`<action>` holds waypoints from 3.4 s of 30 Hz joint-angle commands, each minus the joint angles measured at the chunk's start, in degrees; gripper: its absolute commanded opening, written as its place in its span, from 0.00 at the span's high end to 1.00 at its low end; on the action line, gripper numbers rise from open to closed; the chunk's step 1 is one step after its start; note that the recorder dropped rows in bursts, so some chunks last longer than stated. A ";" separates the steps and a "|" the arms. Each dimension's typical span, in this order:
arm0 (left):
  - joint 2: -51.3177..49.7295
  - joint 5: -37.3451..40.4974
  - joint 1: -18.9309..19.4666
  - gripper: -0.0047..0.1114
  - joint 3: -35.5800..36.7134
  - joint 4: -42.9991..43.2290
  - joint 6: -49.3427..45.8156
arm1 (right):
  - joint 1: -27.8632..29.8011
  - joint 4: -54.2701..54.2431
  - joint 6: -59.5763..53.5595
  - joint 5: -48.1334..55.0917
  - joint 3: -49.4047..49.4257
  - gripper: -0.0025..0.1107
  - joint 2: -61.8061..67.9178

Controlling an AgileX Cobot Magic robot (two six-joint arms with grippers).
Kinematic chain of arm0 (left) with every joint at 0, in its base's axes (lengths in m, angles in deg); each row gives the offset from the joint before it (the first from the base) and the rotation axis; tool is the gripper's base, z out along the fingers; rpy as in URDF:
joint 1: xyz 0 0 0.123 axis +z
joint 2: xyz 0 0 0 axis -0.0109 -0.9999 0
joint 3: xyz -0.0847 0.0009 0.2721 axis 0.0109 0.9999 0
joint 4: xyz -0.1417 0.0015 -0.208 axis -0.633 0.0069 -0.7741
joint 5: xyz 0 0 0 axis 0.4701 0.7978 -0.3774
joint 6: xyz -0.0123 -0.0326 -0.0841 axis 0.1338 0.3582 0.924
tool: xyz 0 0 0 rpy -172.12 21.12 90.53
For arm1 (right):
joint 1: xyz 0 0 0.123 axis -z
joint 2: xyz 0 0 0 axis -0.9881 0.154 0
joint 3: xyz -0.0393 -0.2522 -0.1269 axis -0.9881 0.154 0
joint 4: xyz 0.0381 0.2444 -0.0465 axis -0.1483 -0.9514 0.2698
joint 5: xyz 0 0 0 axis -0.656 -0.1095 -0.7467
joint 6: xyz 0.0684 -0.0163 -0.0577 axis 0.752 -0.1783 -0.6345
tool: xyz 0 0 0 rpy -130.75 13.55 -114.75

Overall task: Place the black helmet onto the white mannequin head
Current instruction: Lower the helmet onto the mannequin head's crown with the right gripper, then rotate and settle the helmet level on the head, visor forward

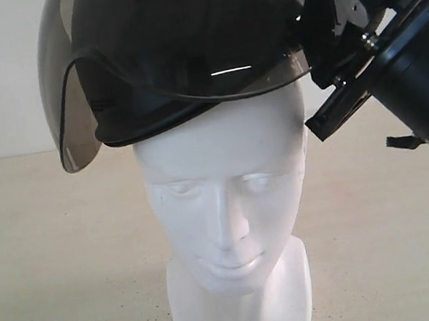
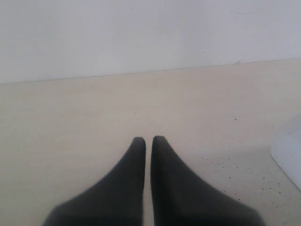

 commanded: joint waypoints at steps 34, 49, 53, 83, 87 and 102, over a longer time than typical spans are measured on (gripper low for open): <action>0.23 -0.11 0.02 0.92 -0.17 -0.45 -0.13 | -0.24 -2.93 -2.24 4.26 11.64 0.98 0.77; 0.23 -0.14 0.02 0.92 -0.17 -0.45 -0.13 | -0.24 -7.04 4.80 4.26 13.55 0.98 0.77; 0.23 -0.14 0.02 0.92 -0.17 -0.45 -0.13 | -0.24 -6.94 6.48 4.26 13.77 0.98 0.77; 0.23 -0.14 0.02 0.92 -0.17 -0.45 -0.13 | -0.24 -7.61 7.51 4.26 17.20 0.98 0.77; 0.23 -0.14 0.02 0.92 -0.17 -0.45 -0.13 | -0.24 -7.61 7.51 4.26 17.79 0.98 0.77; 0.23 -0.14 0.02 0.92 -0.17 -0.45 -0.13 | -0.24 -7.61 7.48 4.26 17.79 0.62 0.77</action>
